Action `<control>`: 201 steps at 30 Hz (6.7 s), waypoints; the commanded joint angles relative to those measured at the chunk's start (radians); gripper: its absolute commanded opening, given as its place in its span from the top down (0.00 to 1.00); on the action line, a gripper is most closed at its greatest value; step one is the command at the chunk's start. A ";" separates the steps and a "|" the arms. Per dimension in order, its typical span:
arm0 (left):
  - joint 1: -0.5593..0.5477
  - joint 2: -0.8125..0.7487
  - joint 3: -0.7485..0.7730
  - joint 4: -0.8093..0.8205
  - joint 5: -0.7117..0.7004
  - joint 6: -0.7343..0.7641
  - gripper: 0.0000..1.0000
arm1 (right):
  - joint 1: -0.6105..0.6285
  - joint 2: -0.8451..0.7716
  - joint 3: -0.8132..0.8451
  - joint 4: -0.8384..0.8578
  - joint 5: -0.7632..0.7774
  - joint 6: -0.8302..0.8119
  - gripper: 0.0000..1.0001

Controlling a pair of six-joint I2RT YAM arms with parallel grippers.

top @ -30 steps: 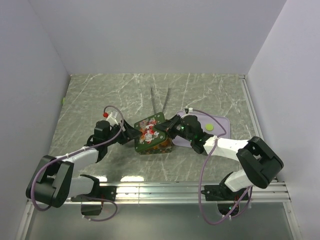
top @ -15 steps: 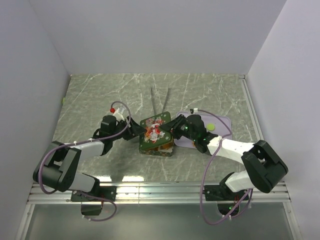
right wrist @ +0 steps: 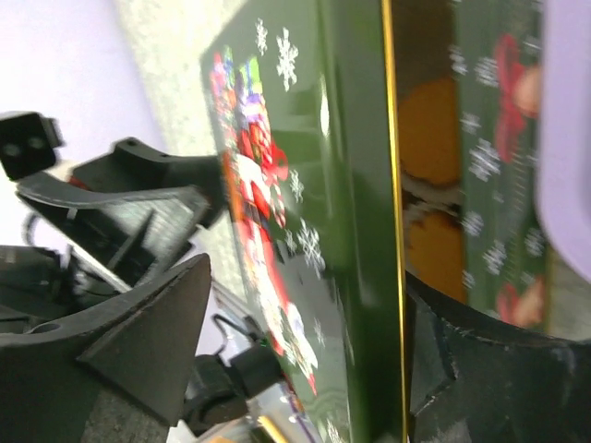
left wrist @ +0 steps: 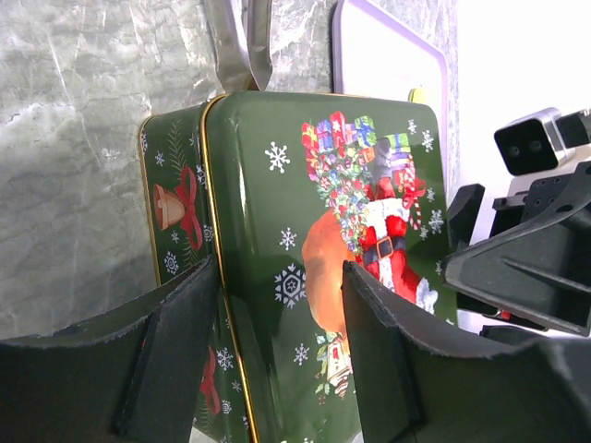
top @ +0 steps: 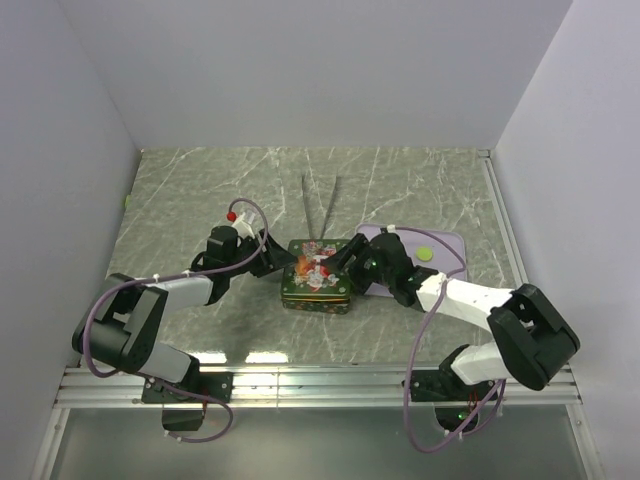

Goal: Pack the cookies

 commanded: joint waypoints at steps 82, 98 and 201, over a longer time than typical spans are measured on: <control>-0.105 -0.239 -0.106 -0.223 -0.049 0.104 0.44 | 0.068 -0.082 0.112 -0.585 0.202 -0.184 0.74; -0.189 -0.319 -0.074 -0.405 -0.178 0.124 0.45 | 0.095 -0.127 0.058 -0.601 0.211 -0.161 0.73; -0.861 -0.617 0.239 -1.007 -0.692 -0.109 0.01 | 0.094 -0.240 -0.019 -0.762 0.314 -0.204 0.20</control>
